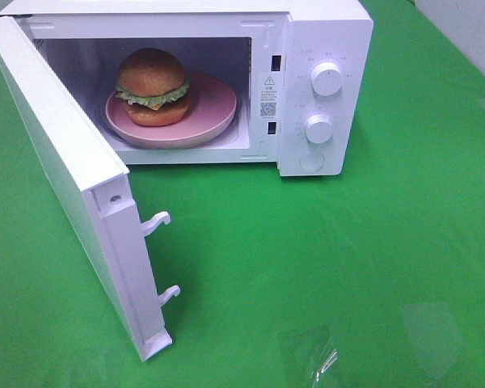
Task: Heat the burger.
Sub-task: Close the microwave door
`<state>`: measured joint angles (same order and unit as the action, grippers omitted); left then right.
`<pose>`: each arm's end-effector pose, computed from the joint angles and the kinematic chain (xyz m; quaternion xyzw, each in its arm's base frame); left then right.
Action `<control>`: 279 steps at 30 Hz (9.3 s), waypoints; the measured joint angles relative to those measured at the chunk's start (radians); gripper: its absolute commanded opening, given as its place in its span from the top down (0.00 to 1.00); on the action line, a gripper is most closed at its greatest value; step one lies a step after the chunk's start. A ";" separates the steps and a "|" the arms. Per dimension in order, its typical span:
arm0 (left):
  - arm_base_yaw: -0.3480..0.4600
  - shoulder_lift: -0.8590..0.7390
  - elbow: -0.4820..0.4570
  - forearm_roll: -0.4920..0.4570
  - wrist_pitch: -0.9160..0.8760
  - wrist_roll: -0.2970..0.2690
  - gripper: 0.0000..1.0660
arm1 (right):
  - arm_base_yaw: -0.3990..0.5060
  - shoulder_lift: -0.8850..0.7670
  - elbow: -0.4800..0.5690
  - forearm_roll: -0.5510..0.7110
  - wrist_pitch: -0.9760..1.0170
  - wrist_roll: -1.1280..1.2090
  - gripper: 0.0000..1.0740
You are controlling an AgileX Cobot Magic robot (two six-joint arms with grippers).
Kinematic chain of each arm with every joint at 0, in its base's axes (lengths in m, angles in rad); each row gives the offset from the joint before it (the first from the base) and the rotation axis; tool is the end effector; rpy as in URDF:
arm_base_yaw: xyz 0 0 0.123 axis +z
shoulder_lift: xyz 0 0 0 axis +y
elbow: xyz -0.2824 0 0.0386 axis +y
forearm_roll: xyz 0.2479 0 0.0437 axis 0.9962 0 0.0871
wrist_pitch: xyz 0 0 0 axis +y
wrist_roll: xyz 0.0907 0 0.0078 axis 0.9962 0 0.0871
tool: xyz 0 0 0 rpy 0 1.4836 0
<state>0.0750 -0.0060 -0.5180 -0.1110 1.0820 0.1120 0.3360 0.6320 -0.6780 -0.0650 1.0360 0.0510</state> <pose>-0.0084 -0.0096 0.2808 0.0191 0.8510 -0.0064 0.5248 0.0931 0.0271 0.3046 -0.1405 0.9337 0.0318 0.3277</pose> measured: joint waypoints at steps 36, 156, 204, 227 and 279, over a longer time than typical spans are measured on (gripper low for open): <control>0.000 0.000 0.000 0.000 0.000 0.000 0.11 | -0.307 -0.635 0.185 0.013 -0.064 -0.001 0.29; 0.000 1.134 0.289 0.378 -1.772 -0.199 1.00 | -0.307 -0.635 0.185 0.013 -0.065 -0.001 0.29; -0.276 1.700 0.070 0.570 -1.937 -0.261 1.00 | -0.307 -0.635 0.185 0.013 -0.065 -0.001 0.29; -0.446 1.845 -0.212 0.440 -1.871 -0.276 1.00 | -0.307 -0.635 0.185 0.013 -0.065 -0.001 0.29; -0.728 2.009 -0.695 0.288 -1.383 -0.276 0.95 | -0.307 -0.635 0.185 0.013 -0.066 -0.001 0.29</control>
<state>-0.6530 2.0030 -1.2130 0.1770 -0.3010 -0.1640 0.0290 -0.0030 -0.4930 -0.0520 0.9700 0.0500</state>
